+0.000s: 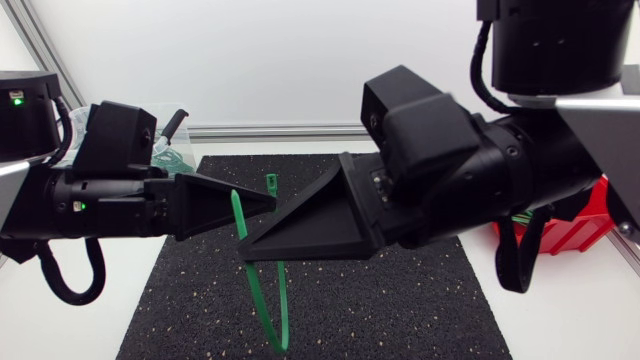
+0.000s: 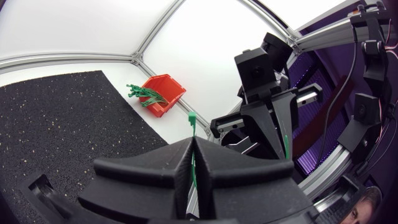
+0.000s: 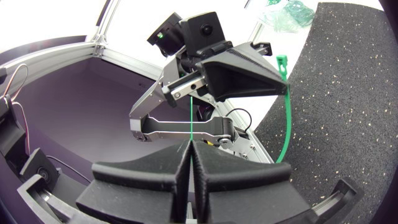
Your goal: Take a green cable tie from the red box, thread the tail through the head to close it, then place it in the transparent bin on the left.
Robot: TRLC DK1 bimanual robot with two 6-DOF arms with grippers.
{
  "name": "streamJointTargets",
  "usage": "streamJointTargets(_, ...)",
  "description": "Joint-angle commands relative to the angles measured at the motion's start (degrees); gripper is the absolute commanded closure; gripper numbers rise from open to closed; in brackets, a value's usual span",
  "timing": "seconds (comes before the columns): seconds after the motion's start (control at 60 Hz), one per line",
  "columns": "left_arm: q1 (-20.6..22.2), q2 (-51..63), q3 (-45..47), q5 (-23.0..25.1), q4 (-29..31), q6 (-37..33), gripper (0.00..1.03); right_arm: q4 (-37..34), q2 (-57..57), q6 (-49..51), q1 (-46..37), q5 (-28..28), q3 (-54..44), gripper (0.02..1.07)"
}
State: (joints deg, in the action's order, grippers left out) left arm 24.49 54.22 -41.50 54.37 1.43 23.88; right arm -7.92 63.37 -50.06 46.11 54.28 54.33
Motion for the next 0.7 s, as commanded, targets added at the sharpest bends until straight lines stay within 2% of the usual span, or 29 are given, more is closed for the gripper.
streamJointTargets(0.0, 2.7, -1.8, -0.7, -1.6, -0.4, 0.5, 0.99, 0.1, -2.3, -4.5, -0.7, 1.1, 1.5, 1.01)
streamJointTargets(0.25, 5.7, -3.1, -3.9, -5.3, 0.2, 1.0, 0.99, 0.3, -4.3, -11.2, -2.3, 3.5, 3.3, 1.01)
streamJointTargets(0.317, 6.8, -3.9, -4.1, -7.3, 0.2, 1.0, 0.99, 0.2, -4.2, -13.0, -3.8, 5.2, 3.9, 1.01)
streamJointTargets(0.467, 10.1, -5.3, -3.8, -11.2, 0.2, 1.0, 0.99, -2.0, -4.2, -15.2, -4.3, 5.3, 4.6, 1.01)
streamJointTargets(0.683, 10.6, -6.1, -2.4, -12.3, 0.1, 1.0, 0.99, -3.9, -4.0, -18.8, -4.6, 5.1, 3.9, 1.01)
